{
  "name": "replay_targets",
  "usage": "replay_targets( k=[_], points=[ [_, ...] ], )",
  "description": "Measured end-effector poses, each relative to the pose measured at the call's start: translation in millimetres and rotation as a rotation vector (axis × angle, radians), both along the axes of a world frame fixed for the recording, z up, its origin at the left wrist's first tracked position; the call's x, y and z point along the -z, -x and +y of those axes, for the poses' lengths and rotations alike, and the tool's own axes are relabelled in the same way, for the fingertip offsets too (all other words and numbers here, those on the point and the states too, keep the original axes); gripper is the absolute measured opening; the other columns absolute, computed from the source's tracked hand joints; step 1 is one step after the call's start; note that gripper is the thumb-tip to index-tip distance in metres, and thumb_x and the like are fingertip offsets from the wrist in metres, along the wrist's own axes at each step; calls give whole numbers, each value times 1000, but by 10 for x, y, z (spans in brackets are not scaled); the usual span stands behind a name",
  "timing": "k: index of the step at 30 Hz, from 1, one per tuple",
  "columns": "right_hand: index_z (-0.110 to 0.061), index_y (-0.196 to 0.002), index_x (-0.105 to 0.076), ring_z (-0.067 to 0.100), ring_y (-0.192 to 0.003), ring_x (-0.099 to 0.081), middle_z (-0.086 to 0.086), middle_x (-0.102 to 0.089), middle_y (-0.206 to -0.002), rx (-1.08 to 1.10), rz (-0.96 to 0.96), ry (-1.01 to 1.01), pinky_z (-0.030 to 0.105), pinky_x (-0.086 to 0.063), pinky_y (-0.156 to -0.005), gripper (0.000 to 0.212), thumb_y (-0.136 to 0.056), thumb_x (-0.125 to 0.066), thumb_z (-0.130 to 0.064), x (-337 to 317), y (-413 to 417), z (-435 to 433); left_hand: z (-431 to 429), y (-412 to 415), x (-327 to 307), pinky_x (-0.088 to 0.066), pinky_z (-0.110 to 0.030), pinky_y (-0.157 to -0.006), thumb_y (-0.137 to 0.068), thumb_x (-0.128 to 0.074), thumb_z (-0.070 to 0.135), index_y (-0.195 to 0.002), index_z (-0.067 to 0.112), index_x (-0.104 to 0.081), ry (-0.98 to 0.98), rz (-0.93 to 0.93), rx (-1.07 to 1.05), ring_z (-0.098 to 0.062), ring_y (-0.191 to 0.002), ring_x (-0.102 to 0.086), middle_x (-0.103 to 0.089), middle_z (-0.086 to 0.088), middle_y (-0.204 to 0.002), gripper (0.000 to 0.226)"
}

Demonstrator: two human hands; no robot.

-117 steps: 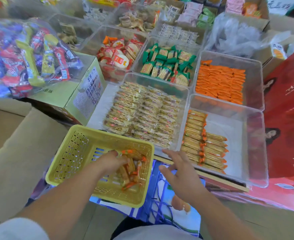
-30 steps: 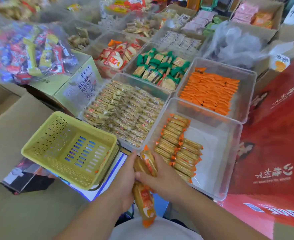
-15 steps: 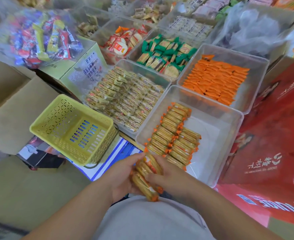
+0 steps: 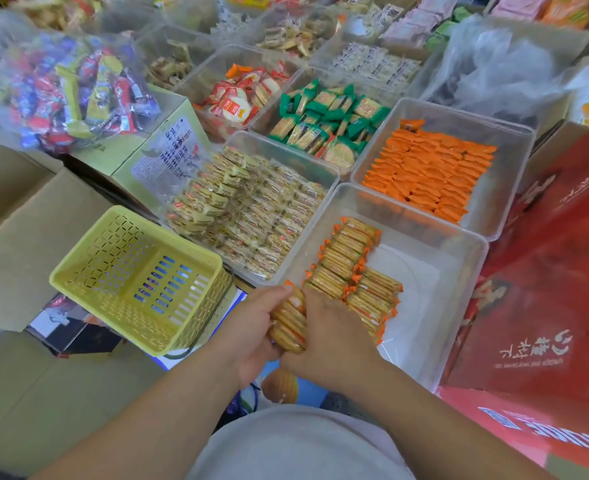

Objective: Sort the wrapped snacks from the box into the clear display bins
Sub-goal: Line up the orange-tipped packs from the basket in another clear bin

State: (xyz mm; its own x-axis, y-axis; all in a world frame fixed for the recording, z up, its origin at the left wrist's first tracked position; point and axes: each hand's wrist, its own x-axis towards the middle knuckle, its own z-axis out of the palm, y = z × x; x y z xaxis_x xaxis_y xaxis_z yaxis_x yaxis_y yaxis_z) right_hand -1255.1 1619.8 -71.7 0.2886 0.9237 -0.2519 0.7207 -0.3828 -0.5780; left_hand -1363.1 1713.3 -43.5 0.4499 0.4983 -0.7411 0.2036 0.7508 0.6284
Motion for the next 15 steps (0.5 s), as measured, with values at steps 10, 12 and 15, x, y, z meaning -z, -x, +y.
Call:
replay_targets(
  k=[10,12,15],
  points=[
    [-28,-131,-44,19,-103,-53,-9,-44,-108,248,-24,72,34,-47,-72,86,-55,-69,-59,277,-699,136,328,-451,303,-55,-45,-94,-83,-73,49,-128,36,-57,-422,181,294,-18,-113,-64,-63,8,-125,50],
    [-24,-135,-43,24,-109,-54,-3,-50,-116,378,-80,113,36,-49,-78,90,-58,-75,-55,390,-996,150,422,-440,469,-50,-42,-95,-89,-71,48,-131,38,-53,-805,354,392,-17,-118,-56,-54,11,-128,47],
    [-19,-136,-44,35,-116,-52,9,-52,-127,565,-173,161,41,-48,-86,82,-68,-81,-43,589,-1433,158,509,-368,688,-43,-48,-104,-90,-70,43,-141,20,-51,-1093,466,510,-26,-125,-49,-53,-2,-134,59]
  ],
)
